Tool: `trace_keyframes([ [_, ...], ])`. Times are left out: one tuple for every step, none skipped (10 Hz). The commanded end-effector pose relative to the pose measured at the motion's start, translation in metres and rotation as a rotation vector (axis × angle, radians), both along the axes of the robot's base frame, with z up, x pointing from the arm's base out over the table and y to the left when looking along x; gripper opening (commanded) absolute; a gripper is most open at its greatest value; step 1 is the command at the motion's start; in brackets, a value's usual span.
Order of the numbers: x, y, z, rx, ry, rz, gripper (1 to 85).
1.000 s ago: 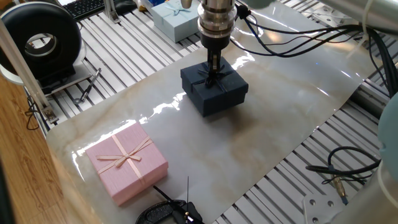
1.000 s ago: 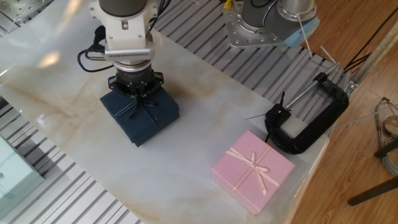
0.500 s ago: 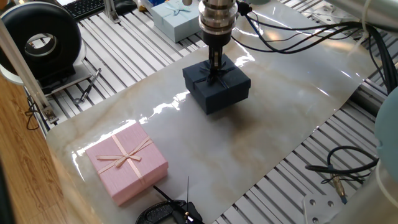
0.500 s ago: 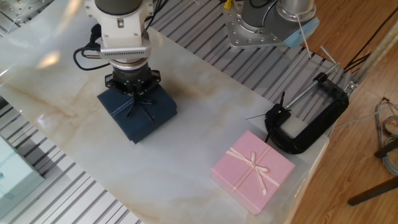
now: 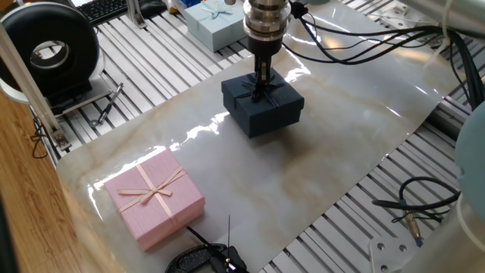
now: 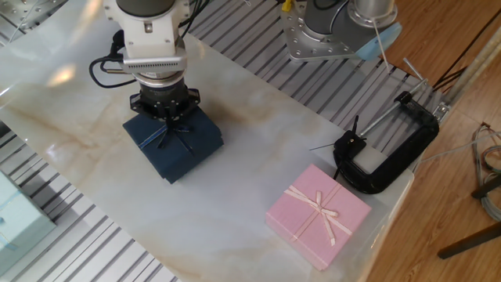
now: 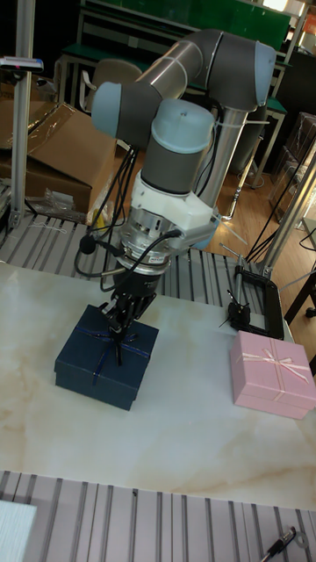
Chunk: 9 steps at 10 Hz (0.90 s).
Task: Open a box
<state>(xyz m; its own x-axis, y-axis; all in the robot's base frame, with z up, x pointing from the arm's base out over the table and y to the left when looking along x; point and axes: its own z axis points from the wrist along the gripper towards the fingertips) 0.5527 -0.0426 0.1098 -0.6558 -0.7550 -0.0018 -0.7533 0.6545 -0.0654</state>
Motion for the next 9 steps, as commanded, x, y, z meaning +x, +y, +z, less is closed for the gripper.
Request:
trace_keyframes([
  [0.0,0.0,-0.004,0.018,-0.007,-0.008,1.3],
  [-0.001,0.0,-0.004,0.018,-0.006,-0.009,1.3],
  [0.0,0.0,-0.004,0.018,-0.009,-0.009,1.3],
  [-0.001,0.0,-0.005,0.023,-0.009,-0.008,1.3],
  [-0.005,0.0,-0.004,0.033,-0.009,-0.002,1.3],
  [-0.007,-0.002,-0.005,0.039,-0.016,0.003,1.3],
  [-0.007,-0.005,-0.009,0.04,-0.027,0.011,1.3],
  [-0.004,-0.009,-0.01,0.03,-0.042,0.022,4.3],
  [0.0,-0.01,-0.01,0.022,-0.053,0.036,22.7],
])
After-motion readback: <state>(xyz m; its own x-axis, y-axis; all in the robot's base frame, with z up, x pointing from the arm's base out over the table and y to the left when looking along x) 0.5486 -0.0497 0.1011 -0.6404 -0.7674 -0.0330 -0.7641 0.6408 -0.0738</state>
